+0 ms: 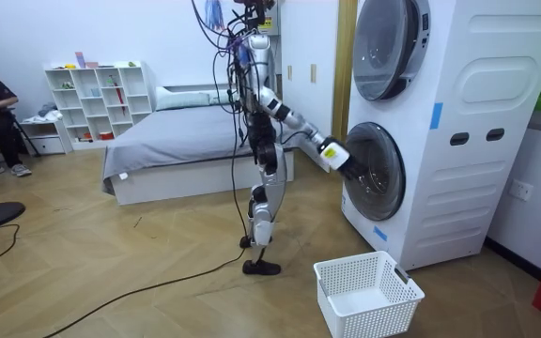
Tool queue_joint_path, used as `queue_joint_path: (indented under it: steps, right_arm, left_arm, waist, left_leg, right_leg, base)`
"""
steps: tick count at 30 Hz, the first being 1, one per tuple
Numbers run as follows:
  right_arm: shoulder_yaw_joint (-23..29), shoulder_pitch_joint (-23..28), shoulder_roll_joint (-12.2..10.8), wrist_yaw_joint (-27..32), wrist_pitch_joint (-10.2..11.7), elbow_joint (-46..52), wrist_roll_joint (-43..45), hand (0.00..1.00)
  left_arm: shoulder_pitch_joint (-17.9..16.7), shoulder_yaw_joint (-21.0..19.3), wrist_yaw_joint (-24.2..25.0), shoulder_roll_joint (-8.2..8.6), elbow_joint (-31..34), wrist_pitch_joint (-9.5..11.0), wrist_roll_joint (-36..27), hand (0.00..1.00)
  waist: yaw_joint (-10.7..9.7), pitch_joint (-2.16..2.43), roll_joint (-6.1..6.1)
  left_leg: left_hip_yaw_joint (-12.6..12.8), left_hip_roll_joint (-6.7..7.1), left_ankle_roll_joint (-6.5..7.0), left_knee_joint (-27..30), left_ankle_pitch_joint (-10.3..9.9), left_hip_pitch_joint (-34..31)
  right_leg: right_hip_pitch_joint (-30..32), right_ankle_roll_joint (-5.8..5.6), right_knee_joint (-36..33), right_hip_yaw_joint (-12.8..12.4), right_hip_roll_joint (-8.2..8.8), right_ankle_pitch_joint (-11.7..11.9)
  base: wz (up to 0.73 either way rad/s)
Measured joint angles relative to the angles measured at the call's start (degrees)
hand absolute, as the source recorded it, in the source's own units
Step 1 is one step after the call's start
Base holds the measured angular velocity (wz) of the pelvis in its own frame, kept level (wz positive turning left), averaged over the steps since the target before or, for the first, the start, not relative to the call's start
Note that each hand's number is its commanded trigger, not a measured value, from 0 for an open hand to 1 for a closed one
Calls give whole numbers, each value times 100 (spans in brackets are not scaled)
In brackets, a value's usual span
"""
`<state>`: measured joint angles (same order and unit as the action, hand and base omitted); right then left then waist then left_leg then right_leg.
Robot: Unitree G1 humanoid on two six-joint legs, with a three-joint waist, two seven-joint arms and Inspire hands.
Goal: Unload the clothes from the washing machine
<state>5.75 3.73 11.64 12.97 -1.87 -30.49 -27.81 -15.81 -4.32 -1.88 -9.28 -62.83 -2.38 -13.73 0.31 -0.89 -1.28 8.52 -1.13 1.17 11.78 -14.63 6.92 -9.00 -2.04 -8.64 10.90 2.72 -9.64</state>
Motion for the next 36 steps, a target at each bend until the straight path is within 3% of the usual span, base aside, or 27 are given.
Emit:
queue_joint_path:
  steps: [4, 7, 11, 13, 18, 26, 31, 36]
  right_arm:
    - [-5, -2, 75, 240, 5, 1003, 365, 0]
    - [6, -20, 252, 344, 7, 1538, 626, 0]
    - [16, -314, 359, 400, 65, 2097, 798, 0]
    - [17, -506, 443, 414, 69, 2252, 803, 0]
    - [18, -870, 487, 398, 256, 2272, 802, 0]
    - [11, -1059, 604, 432, 248, 2271, 1014, 0]
    - [11, -1472, 927, 572, 245, 2258, 1044, 0]
    - [7, -1753, 932, 573, 200, 2246, 1042, 0]
  left_arm:
    - [7, -1, 11, -75, 1, -9, 126, 0]
    - [-57, -1, 9, -76, 43, -19, 282, 0]
    - [-147, 1, -10, -73, 223, -15, 700, 0]
    - [-147, -2, -11, -68, 224, -13, 717, 0]
    - [-150, 2, -11, -69, 223, -5, 715, 0]
    - [-70, -2, 45, -72, 210, -76, 1048, 0]
    - [-28, -1, 96, -75, 195, -137, 1119, 0]
    - [-38, -9, 124, -139, 203, -212, 1120, 0]
  waist:
    - [-3, -2, -62]
    - [-6, 41, -108]
    - [-3, 61, -68]
    - [11, 98, -19]
    - [16, 68, 22]
    - [74, 21, -58]
    - [173, 59, -139]
    - [203, 70, -243]
  left_leg:
    - [0, 0, 0, 2, 0, -33]
    - [-28, 9, 0, 0, 0, -57]
    - [-65, 10, 2, 7, 1, -59]
    - [-69, 11, 2, -2, 2, 3]
    - [-89, 10, 3, -9, 3, 64]
    - [-110, 9, 9, 83, 10, -154]
    - [-140, 8, 8, 106, 13, -161]
    - [-226, 13, 6, 140, 14, -207]
  right_leg:
    - [20, 0, 0, 5, 0, 0]
    - [26, 0, -9, 44, 10, 0]
    - [41, 0, -13, 20, 9, 0]
    - [-20, 0, -11, 14, 9, 0]
    - [-94, 0, 2, 28, 8, 0]
    - [62, 0, -12, 117, 17, 0]
    - [61, 0, -13, 95, 12, 0]
    - [60, 0, -17, 135, 12, 0]
  base:
    - [2]
    - [8]
    - [0]
    - [0]
    - [2]
    - [1]
    - [2]
    - [8]
